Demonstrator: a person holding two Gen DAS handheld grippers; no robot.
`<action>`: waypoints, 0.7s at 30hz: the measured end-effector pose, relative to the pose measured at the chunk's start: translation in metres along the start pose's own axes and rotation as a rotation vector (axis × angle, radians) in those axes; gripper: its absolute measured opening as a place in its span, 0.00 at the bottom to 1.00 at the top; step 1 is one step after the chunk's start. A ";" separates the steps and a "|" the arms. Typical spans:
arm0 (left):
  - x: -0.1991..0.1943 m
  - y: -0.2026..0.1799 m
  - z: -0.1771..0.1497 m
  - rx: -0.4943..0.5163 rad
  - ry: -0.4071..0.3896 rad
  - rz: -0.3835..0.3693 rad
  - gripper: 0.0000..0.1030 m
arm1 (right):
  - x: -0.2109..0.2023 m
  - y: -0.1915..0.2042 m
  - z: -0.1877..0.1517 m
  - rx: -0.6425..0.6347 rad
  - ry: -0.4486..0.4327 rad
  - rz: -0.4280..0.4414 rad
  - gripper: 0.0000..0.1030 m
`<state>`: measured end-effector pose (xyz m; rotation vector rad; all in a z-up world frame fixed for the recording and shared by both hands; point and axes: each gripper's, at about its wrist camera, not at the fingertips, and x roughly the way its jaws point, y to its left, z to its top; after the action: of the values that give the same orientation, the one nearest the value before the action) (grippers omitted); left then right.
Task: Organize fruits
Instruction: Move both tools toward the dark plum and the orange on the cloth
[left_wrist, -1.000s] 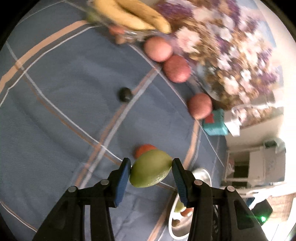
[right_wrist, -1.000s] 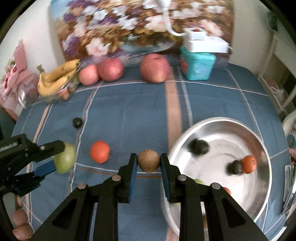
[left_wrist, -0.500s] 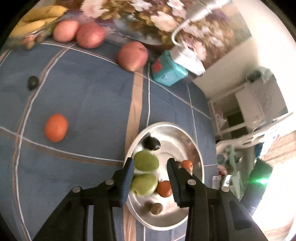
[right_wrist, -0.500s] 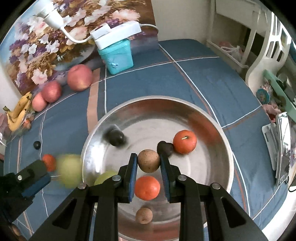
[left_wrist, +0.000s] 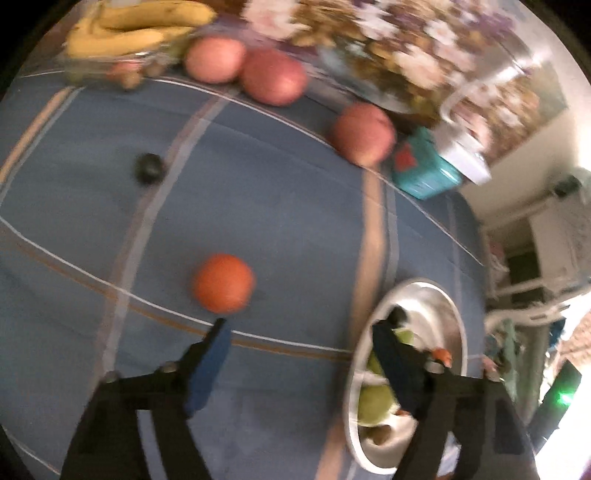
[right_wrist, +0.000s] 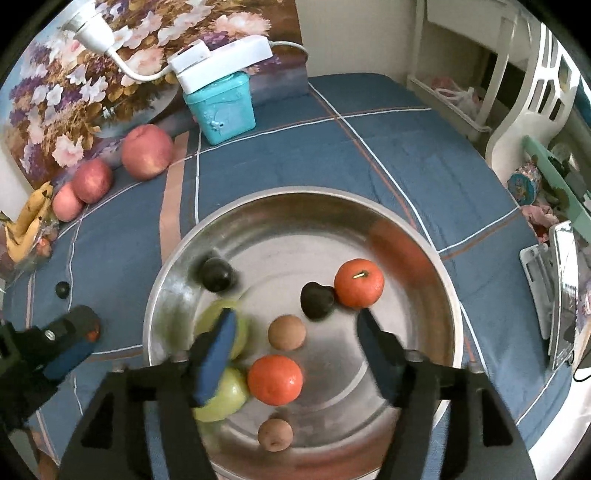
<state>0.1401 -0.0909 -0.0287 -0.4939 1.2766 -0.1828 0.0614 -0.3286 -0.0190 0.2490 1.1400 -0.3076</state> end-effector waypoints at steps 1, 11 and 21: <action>-0.002 0.007 0.004 -0.009 -0.009 0.021 0.95 | -0.002 0.004 0.001 -0.011 -0.011 0.002 0.80; -0.036 0.070 0.037 0.027 -0.153 0.287 1.00 | -0.012 0.061 0.000 -0.102 -0.091 0.058 0.93; -0.053 0.084 0.068 0.097 -0.296 0.253 1.00 | -0.001 0.162 -0.019 -0.247 -0.041 0.252 0.93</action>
<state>0.1776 0.0213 -0.0063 -0.2613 1.0235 0.0406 0.1042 -0.1711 -0.0194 0.1644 1.0812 0.0511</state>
